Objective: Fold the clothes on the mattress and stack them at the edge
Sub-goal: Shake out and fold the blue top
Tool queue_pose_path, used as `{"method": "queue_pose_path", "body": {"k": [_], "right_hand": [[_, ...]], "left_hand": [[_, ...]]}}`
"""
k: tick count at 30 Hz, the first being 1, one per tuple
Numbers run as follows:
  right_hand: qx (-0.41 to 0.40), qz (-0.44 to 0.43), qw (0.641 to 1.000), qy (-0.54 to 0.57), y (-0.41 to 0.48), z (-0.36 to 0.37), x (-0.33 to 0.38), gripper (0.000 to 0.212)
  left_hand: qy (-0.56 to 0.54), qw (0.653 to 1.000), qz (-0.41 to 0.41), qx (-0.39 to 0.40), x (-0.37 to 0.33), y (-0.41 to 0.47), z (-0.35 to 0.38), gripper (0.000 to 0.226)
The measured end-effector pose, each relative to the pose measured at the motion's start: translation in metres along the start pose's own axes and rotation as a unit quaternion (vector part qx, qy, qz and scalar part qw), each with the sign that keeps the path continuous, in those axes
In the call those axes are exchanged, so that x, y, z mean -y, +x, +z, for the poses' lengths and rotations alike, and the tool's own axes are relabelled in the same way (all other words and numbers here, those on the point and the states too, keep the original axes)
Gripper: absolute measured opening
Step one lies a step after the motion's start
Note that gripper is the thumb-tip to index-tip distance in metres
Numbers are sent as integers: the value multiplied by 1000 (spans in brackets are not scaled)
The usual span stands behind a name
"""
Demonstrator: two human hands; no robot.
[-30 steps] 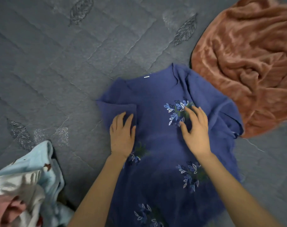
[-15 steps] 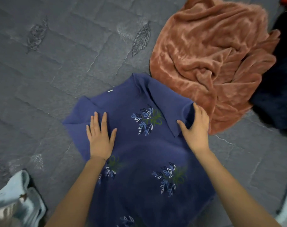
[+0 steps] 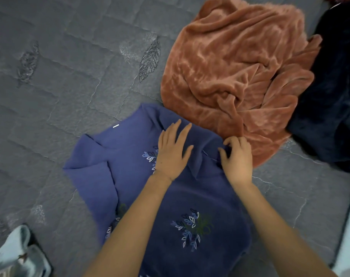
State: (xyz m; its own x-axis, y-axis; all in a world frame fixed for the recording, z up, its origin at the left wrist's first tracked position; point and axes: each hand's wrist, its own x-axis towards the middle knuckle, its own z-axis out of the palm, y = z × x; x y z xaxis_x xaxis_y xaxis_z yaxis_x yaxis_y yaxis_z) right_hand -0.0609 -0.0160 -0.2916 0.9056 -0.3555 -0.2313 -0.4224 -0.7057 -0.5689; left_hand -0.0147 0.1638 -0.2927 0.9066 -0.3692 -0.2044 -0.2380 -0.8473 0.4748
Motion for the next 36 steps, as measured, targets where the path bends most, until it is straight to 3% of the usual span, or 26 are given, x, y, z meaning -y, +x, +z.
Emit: {"method": "queue_pose_path", "body": {"k": [2,7,11,14,20,22,27,31,36], "right_hand": [[-2,-17,998,56,7,-5,-3,4],[-29,45,976,209,15,-19,0,8],[-36,71,961,265,23,-29,4,11],[-45,83,957,274,33,-36,4,13],[-17,50,975,218,41,-43,1,11],[-2,64,981,183,38,-40,-4,4],[81,111,986,97,20,-26,-11,36],[88,113,982,124,21,-30,-19,28],[73,140,979,129,27,-45,-30,19]], "left_hand": [[-2,1000,5,-5,-9,2,3,57],[28,999,15,14,-35,7,11,65],[45,999,23,-13,-49,18,8,48],[34,998,45,-24,-67,25,4,46],[177,984,12,21,-86,45,2,28],[156,986,-14,61,-85,52,0,29],[128,992,-1,14,-85,68,-21,29],[92,996,-3,-10,-84,93,-43,19],[-159,985,-56,-27,-94,109,-50,15]]}}
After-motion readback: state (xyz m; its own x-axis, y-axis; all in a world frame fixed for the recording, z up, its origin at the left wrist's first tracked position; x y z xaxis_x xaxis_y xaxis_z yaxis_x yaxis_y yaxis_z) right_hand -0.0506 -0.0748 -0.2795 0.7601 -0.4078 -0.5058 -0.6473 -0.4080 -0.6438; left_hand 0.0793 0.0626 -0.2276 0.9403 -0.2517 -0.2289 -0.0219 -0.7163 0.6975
